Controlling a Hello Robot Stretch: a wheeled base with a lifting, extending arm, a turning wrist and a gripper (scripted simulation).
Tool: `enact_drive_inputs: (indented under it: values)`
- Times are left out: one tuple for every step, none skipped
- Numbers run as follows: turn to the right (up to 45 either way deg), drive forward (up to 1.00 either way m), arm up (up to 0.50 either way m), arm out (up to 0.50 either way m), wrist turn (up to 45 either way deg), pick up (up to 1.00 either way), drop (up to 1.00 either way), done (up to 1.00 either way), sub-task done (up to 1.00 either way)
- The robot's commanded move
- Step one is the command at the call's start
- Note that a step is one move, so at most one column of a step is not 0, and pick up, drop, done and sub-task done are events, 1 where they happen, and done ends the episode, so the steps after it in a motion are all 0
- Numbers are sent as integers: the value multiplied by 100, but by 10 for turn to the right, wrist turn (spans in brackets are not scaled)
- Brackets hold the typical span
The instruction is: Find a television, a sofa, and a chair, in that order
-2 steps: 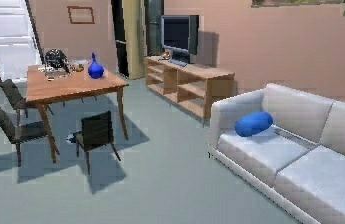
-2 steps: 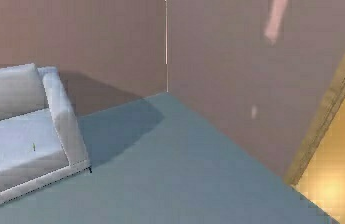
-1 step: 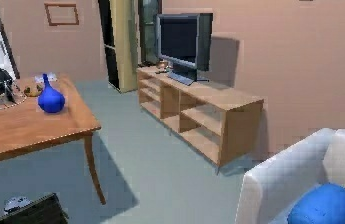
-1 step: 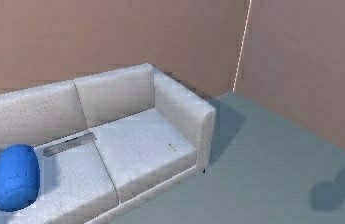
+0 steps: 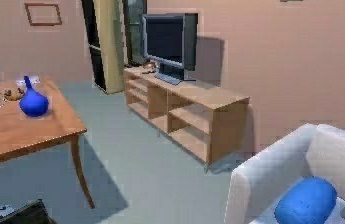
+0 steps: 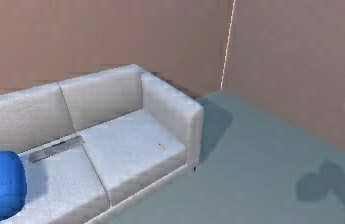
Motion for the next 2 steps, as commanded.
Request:
enact_drive_inputs:
  values:
    - [0,100,0,0,0,0,0,0,0]
    - [30,0,0,0,0,0,0,0,0]
